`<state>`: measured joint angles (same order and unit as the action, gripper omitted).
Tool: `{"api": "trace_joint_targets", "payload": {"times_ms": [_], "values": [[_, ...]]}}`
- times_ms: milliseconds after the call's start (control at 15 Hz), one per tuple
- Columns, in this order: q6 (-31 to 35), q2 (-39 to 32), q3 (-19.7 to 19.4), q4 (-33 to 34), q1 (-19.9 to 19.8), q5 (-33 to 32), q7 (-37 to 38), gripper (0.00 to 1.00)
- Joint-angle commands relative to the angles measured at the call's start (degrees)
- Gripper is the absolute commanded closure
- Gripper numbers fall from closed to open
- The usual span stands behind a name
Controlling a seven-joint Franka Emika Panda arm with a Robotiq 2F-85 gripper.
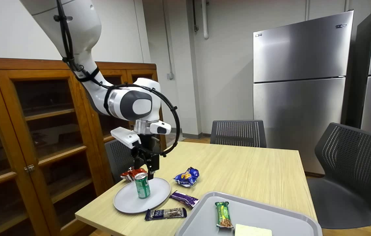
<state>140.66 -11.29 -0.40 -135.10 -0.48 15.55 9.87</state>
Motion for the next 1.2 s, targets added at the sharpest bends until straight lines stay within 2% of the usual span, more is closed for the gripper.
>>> {"api": "trace_joint_targets", "payload": {"times_ms": [0,333,400,1133], "values": [[-0.8,1.6,-1.7,-1.8,0.4,-6.9,1.7,0.00],[-0.4,1.4,-3.2,-2.3,0.3,-12.2,3.2,0.00],[-0.1,0.0,-2.5,-1.2,-0.2,-10.0,1.0,0.00],[-0.1,0.0,-2.8,-1.3,-0.3,-10.8,1.2,0.00]]}}
